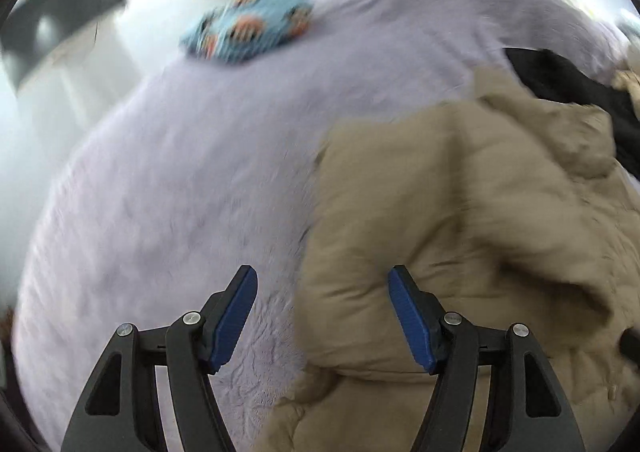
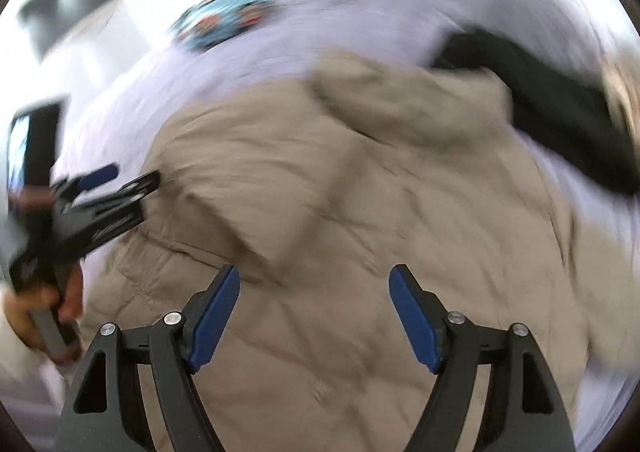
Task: Fold large clothes
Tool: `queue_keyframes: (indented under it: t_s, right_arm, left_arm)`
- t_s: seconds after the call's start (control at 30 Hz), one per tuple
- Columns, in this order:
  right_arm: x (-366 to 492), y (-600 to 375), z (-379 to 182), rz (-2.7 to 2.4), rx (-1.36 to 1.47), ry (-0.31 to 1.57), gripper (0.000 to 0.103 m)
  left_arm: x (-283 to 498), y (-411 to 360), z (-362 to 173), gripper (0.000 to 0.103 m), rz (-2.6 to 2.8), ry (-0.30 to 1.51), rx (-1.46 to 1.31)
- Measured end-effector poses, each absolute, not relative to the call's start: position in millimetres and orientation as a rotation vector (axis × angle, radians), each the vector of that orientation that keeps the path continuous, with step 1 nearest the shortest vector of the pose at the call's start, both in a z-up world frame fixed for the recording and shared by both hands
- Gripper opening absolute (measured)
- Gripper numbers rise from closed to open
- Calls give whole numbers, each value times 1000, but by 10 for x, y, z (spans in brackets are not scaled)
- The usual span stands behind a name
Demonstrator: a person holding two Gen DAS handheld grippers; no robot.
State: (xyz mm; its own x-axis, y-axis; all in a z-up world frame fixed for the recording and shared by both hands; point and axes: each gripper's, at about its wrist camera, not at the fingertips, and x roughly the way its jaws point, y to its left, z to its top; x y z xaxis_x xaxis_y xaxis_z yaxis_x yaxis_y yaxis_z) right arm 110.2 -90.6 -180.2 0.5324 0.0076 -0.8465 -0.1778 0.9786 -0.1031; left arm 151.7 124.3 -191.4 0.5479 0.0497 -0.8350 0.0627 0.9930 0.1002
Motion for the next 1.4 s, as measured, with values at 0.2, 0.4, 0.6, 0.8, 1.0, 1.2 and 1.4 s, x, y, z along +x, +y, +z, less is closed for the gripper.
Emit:
queue_keyframes:
  t_s: [0.2,0.4,0.6,0.8,1.0,1.2,1.4]
  right_arm:
    - [1553,-400,-2009,-15,-418,889,80]
    - [1626,-1624,-1744,-224,218,866,80]
    - [1565,-2449,-2056,-156,608,972,11]
    - [1376,-2550,-2317,-185,680,1001,11]
    - [1224,-2646,-2364,-194,688,1003,27]
    - [839,-2888,-2022,-406,512,957,30]
    - [609,-3041,-1953,-258,656,941,38]
  left_arm:
    - [1449,1317,-2108,80,17,993,136]
    - [1729,1454,-1942,82,-74,1025,41]
    - [2257,1587,-1792,82,-66,1024,-89]
    - [2456,1247,-2162,82,-11,1030,170]
    - [2373,1182,-2121,82,30,990,240]
    - [2149,1318,-1751,82,14,966,211]
    - [1868,1186,-1720,82,-28,967,270]
